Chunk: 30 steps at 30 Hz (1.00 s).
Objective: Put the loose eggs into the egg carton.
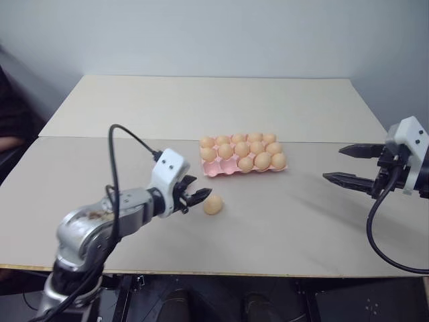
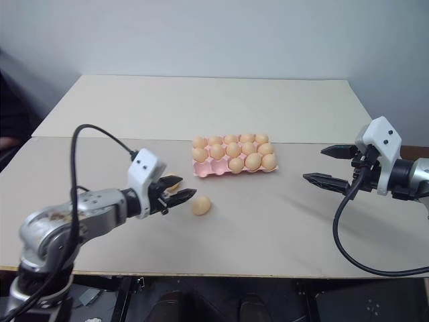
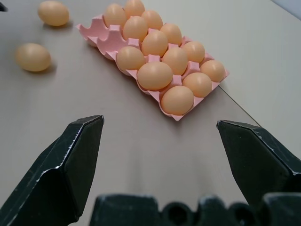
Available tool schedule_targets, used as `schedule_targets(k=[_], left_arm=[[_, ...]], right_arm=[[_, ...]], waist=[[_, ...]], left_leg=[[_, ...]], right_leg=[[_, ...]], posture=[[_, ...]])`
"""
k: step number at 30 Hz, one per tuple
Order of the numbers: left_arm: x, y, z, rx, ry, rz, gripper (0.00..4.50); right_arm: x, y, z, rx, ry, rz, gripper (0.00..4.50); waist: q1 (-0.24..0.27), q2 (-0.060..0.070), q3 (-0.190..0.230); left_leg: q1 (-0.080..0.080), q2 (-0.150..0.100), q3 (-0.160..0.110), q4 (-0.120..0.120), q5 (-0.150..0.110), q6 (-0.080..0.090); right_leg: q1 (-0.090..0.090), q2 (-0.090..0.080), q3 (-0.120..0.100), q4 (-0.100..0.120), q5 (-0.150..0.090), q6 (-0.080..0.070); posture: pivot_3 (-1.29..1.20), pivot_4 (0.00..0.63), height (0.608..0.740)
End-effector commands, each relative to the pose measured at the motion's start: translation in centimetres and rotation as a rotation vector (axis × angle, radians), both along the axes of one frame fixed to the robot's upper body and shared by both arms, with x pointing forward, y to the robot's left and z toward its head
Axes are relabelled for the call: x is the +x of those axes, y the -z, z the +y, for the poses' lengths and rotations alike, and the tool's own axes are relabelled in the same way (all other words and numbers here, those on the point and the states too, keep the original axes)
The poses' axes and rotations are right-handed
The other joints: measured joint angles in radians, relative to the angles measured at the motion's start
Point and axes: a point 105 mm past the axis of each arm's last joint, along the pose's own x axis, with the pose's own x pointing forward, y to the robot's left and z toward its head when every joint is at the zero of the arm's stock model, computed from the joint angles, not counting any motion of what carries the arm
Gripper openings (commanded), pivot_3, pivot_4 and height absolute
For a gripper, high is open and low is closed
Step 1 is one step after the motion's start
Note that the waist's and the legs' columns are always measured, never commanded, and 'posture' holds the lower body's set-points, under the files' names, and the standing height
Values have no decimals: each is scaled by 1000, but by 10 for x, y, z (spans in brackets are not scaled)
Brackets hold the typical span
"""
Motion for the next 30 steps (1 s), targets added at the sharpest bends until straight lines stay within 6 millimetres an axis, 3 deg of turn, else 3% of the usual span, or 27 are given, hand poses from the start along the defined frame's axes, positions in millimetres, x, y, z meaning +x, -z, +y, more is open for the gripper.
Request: schedule_targets(k=[1,12,28,30], left_arm=[[0,0,-10,37,-6,43,2953],[3,23,-21,153,-42,175,2953],[14,46,-31,168,-35,246,2953],[14,47,-30,169,-35,245,2515]], right_arm=[[-3,-9,4,10,-15,-32,4487],[-5,-9,14,16,-25,-26,4487],[-8,-8,20,-9,-13,-8,4487],[-8,-8,20,-7,-13,-6,4500]], waist=[[-1,0,0],[-1,0,0],[-1,0,0],[-1,0,0]], left_leg=[[0,0,0,0,0,0],[0,0,-1,0,2,-3],[0,-1,-1,0,2,-3],[0,-1,-1,0,2,-3]], right_leg=[[0,0,0,0,0,0],[0,0,0,0,0,0],[0,0,0,0,0,0],[0,0,-1,0,0,0]], posture=[[0,150,740],[0,150,740],[0,150,740],[0,150,740]])
